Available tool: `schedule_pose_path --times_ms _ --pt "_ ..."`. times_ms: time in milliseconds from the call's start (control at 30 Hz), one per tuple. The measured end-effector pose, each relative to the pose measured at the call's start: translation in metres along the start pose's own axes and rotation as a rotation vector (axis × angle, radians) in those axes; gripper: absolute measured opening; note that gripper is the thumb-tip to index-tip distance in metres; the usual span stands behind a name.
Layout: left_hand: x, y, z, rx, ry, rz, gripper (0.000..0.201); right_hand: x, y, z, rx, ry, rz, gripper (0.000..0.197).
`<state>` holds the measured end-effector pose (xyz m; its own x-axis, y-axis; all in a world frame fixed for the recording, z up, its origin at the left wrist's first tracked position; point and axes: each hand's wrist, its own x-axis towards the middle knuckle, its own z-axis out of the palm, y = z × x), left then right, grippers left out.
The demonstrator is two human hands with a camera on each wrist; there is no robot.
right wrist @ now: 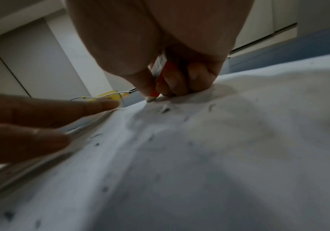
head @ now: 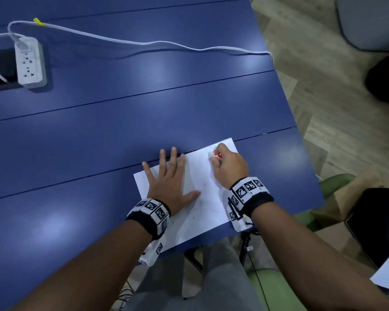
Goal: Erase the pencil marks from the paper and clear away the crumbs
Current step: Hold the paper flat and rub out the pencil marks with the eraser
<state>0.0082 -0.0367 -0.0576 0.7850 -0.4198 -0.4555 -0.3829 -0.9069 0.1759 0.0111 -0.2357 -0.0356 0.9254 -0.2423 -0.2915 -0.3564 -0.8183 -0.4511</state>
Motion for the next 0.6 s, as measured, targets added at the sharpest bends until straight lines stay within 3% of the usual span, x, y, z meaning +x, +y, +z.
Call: schedule_pose_path --times_ms 133,433,600 --pt "0.017 0.015 -0.010 0.006 0.015 0.139 0.085 -0.002 -0.001 0.009 0.071 0.029 -0.002 0.019" --pt "0.039 0.028 -0.002 0.051 0.026 0.071 0.091 -0.008 0.002 0.010 0.028 0.011 -0.034 0.015" --pt "0.039 0.031 -0.001 0.063 0.030 0.052 0.091 -0.018 0.002 0.007 -0.127 -0.106 -0.056 0.013"
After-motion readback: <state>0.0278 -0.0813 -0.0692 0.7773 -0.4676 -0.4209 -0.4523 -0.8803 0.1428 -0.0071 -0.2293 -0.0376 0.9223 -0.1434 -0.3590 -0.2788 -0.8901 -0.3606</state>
